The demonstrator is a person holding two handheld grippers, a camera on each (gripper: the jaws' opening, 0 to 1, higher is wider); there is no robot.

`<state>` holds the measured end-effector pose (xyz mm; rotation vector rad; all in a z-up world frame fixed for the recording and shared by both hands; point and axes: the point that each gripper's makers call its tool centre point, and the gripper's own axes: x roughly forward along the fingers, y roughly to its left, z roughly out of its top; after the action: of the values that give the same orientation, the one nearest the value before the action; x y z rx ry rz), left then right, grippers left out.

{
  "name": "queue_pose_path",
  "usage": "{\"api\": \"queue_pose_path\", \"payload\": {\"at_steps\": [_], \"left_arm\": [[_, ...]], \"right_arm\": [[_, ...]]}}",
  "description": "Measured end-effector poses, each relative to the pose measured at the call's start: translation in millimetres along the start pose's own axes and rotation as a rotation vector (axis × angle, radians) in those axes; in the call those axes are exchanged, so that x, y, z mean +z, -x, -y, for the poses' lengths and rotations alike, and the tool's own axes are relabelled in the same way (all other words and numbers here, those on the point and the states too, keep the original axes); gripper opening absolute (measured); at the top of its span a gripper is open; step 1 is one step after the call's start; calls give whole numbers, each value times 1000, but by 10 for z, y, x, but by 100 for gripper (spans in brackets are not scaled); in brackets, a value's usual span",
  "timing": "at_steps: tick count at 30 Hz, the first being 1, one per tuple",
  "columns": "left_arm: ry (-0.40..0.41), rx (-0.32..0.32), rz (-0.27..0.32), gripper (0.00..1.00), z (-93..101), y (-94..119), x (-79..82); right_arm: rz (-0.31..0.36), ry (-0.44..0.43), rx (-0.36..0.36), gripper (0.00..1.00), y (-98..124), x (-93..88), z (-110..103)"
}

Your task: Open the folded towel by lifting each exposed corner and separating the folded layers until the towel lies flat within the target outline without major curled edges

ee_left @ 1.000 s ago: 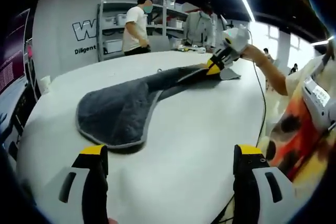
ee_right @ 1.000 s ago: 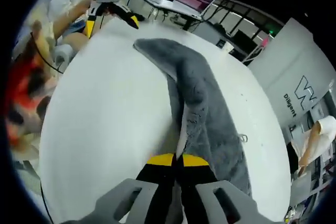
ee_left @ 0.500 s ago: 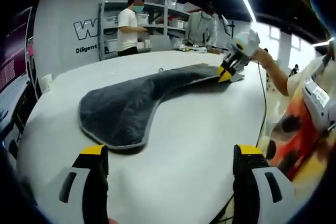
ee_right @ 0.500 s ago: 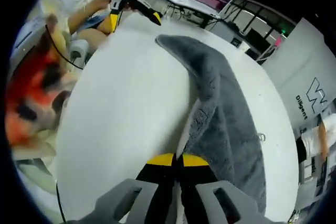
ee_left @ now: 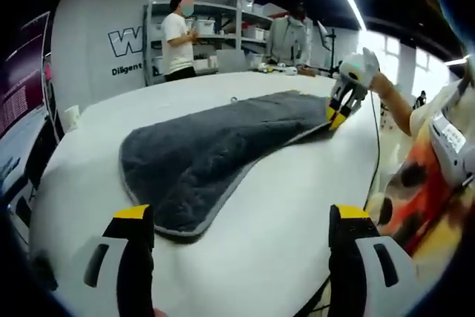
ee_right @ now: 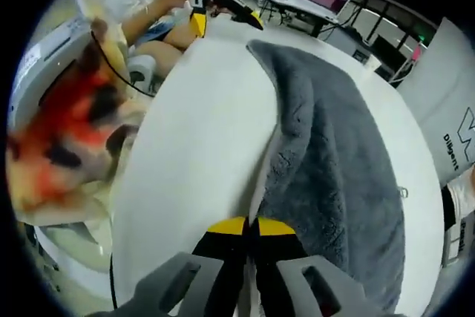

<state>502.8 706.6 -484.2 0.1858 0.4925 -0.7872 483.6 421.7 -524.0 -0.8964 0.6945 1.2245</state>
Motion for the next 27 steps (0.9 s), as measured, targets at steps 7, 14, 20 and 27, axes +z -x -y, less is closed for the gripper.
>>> {"api": "queue_pose_path", "payload": {"at_steps": [7,14,20,27], "left_arm": [[11,4,-1,96,-21,-2,-12],[11,7,-12,96,-34,0,-40],[19,7,-8,95,-38,0,-45],[44,39,6,96,-138,47,-14]], "right_arm": [[22,-22,56,0,-36,-28,-151],[53,-75,65,0,-47,-44,-183],[76,-95,47,6,11,-19,-184],[83,-173,-57,52,196,-131,-70]]}}
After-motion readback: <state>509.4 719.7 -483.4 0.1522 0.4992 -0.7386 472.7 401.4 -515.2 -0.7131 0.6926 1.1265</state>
